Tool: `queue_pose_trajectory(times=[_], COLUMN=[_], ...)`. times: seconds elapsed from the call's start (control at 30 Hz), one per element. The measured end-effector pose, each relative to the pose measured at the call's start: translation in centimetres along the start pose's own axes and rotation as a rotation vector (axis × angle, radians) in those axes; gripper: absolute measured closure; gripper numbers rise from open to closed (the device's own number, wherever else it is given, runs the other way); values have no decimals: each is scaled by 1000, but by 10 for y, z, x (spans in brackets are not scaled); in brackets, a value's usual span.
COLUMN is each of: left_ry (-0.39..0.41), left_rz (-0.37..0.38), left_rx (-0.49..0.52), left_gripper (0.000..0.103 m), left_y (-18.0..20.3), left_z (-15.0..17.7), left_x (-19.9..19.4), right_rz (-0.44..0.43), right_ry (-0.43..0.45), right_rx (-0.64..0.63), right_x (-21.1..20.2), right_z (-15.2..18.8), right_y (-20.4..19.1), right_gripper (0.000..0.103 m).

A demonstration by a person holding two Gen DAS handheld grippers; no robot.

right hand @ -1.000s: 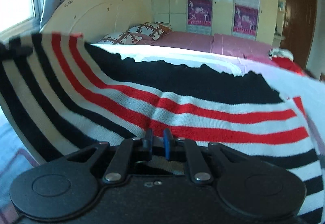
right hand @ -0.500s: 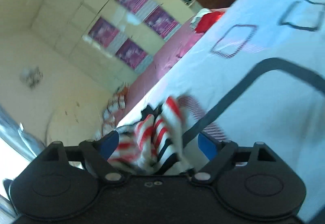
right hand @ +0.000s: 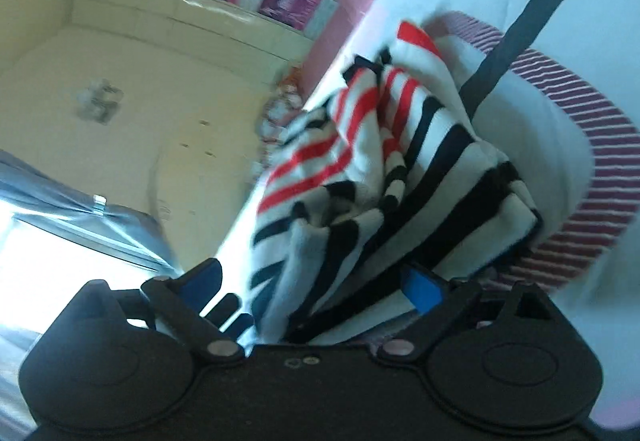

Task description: Fold small clothes

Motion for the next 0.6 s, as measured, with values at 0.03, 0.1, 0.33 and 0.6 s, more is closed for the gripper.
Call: queue_pose_trajectory(times=[0.03, 0.1, 0.33, 0.6], left_ry=[-20, -30, -13, -78], left_rz=[1, -14, 2, -68], left_rx=[13, 36, 55, 169], left_gripper=[38, 38, 38, 26], left_y=[6, 10, 34, 62], left_z=[5, 9, 15, 31], left_x=[7, 11, 36, 63], right_rz=[57, 186, 187, 288], right_ry=[-6, -18, 204, 133], right_rx=[-7, -62, -519, -271], right_x=[8, 28, 0, 10], right_z=[-3, -11, -18, -33], right_y=[1, -3, -88, 15], right_gripper=[19, 55, 82, 82])
Point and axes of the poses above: each gripper's, at about its wrist camera, not at the fingertips, and x roughly the way its jaws point, y to its right, z to its underside, the point moved 6 cm from there along x, roughly the way its jaws point, and after that the axes turned 1 degree about y, right-handed, at the moved point
